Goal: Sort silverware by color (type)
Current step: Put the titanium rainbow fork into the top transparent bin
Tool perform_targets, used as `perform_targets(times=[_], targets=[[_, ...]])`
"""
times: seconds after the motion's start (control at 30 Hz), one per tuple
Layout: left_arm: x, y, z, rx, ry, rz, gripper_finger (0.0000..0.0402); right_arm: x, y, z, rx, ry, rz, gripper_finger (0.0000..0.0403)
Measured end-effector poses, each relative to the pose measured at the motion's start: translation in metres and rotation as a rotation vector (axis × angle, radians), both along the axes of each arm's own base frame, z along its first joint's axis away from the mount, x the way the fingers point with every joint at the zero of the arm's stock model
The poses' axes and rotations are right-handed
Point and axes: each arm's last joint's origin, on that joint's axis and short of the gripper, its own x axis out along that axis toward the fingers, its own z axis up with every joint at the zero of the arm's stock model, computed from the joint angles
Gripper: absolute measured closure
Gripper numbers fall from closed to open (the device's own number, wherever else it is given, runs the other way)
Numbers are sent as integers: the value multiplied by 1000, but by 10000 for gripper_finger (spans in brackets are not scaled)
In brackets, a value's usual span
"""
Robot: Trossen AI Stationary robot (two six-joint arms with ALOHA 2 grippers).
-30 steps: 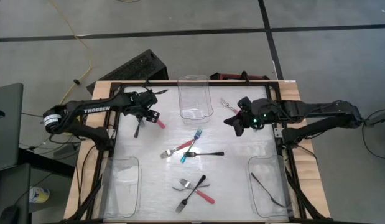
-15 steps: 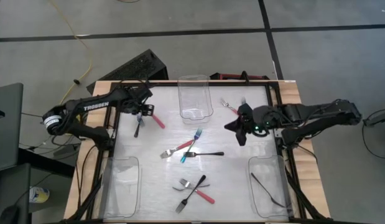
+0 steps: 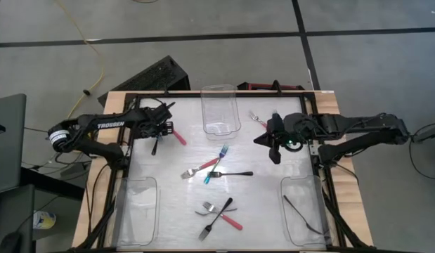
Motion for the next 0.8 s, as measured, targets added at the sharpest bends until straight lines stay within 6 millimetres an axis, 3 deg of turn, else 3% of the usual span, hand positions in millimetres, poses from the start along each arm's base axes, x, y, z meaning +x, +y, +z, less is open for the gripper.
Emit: perform_targets(times=[0.43,0.8], targets=[[-1,-11,-10,1,-4,126,159,-19,-6,-7,58,137,133,374],[4,-17,-9,2,-33,139,283,-33,-5,-1,44,124,143,374]])
